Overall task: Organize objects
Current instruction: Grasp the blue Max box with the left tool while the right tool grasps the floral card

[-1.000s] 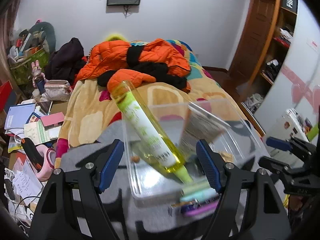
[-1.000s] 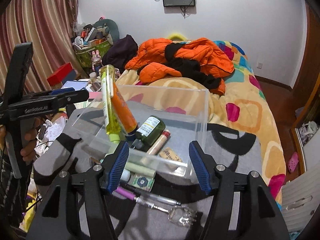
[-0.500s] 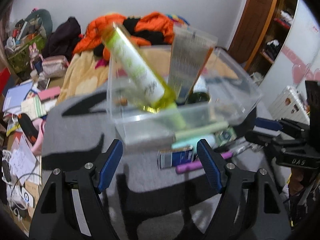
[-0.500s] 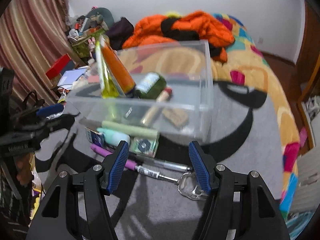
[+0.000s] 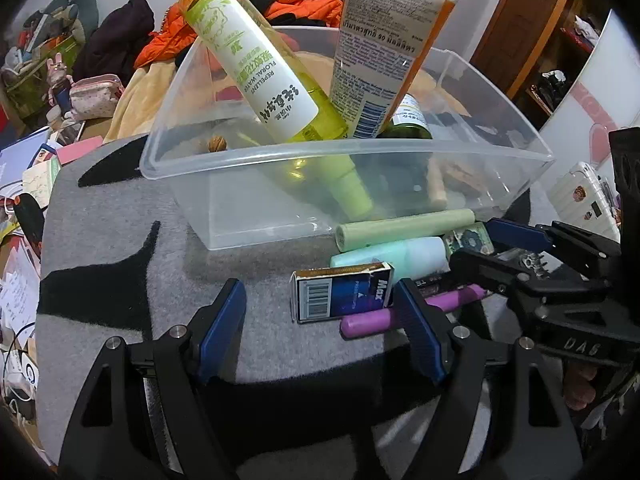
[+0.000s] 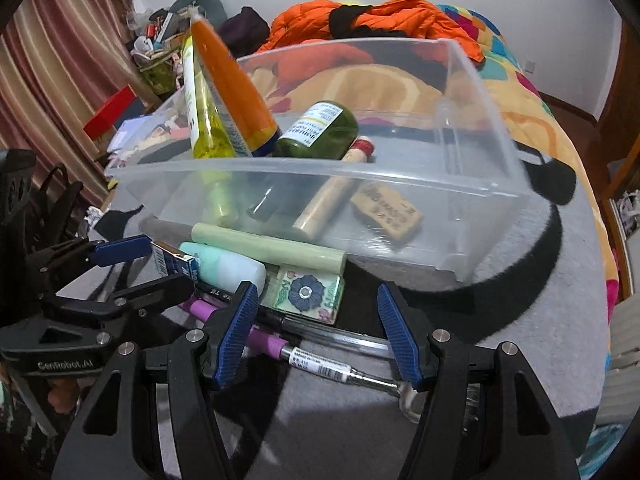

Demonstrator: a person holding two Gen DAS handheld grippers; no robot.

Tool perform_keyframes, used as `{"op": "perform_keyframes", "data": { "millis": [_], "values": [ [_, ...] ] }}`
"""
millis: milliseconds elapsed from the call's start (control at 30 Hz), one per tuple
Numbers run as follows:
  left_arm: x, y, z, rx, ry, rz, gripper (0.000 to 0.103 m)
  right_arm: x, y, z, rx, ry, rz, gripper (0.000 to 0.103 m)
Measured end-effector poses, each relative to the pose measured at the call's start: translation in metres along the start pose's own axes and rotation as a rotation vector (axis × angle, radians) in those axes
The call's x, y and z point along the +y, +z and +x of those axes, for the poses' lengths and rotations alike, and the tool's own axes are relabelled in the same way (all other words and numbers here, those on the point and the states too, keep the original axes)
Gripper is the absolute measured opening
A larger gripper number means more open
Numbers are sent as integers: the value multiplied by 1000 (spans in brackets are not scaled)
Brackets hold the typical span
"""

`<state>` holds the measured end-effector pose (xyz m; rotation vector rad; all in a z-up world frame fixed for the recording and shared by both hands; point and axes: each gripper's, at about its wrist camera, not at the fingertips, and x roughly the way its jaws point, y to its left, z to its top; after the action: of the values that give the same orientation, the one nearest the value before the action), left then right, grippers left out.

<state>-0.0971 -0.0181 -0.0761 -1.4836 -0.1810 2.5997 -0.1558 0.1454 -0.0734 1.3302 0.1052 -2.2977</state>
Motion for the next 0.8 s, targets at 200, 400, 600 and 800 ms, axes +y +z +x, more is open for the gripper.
{"op": "perform_keyframes", "data": {
  "millis": [200, 400, 600, 800],
  "values": [
    [0, 0, 3, -19, 22, -9, 74, 2, 0, 3, -22, -52, -8, 57],
    [2, -3, -2, -31, 13, -23, 53, 2, -3, 0, -31, -118, -23, 33],
    [12, -7, -8, -33, 14, -58, 47, -3, -6, -6, -33, -111, -18, 31],
    [18, -8, -23, -59, 5, -82, 47, -12, -11, -19, -40, -64, 26, 31]
  ]
}}
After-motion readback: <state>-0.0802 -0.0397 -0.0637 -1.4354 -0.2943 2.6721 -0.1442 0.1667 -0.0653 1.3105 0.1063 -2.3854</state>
